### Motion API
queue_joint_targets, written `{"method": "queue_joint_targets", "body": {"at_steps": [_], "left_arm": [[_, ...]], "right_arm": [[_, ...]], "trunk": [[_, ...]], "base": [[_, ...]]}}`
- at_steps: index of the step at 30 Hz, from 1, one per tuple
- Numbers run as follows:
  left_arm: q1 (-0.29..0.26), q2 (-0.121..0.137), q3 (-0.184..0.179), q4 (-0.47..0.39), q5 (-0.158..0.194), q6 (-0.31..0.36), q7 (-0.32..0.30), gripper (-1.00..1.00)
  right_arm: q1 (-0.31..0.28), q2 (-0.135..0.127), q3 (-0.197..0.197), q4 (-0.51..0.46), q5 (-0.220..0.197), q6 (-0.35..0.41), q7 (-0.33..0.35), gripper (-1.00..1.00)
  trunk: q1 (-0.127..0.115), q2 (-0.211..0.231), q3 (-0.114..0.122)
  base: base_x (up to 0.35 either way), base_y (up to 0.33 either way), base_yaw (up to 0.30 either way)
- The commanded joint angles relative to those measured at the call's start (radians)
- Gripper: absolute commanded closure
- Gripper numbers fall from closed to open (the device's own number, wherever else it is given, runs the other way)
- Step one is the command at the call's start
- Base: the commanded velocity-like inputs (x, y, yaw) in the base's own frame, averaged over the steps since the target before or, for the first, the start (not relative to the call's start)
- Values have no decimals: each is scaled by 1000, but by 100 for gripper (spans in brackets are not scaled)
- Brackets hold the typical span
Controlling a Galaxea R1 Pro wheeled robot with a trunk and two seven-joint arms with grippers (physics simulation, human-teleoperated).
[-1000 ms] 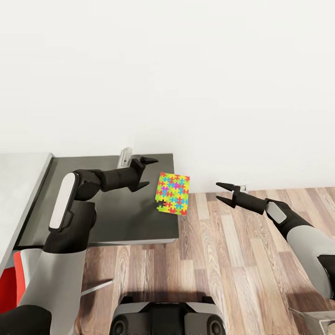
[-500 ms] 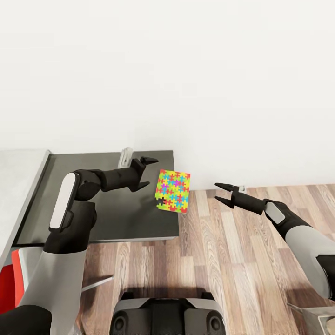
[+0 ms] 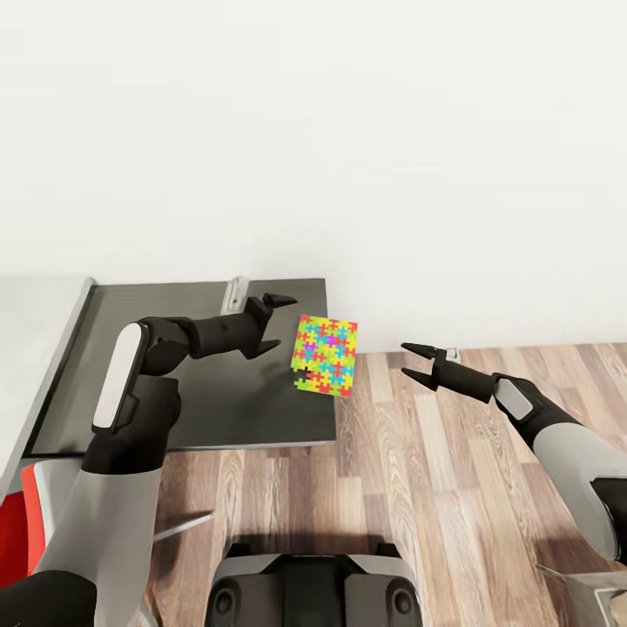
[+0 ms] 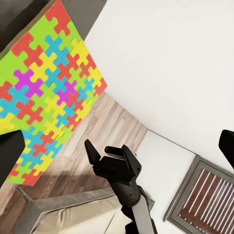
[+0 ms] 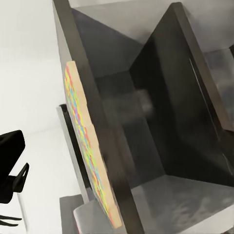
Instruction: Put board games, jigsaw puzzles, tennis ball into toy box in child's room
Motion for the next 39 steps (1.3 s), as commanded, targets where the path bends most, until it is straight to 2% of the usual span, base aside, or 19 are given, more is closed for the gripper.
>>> {"method": "queue_joint_targets", "body": {"at_steps": [1,22,39], "left_arm": [[-1,-1,1,0,7,2,9,-100],[-1,1,1,-1,7,2,9,-100],[-1,1,1,0,7,2,9,-100]], "right_arm": [[-1,-1,8,0,-9,5,2,-100],[0,-9,5,1,-9,14,4,-100],[3,-16,5,0,-11,16,6,-100]], "trunk": [[1,-2,-1],[1,-2,-2],[1,-2,-2]], "base": [[0,0,129],[0,0,245],[0,0,58]]}}
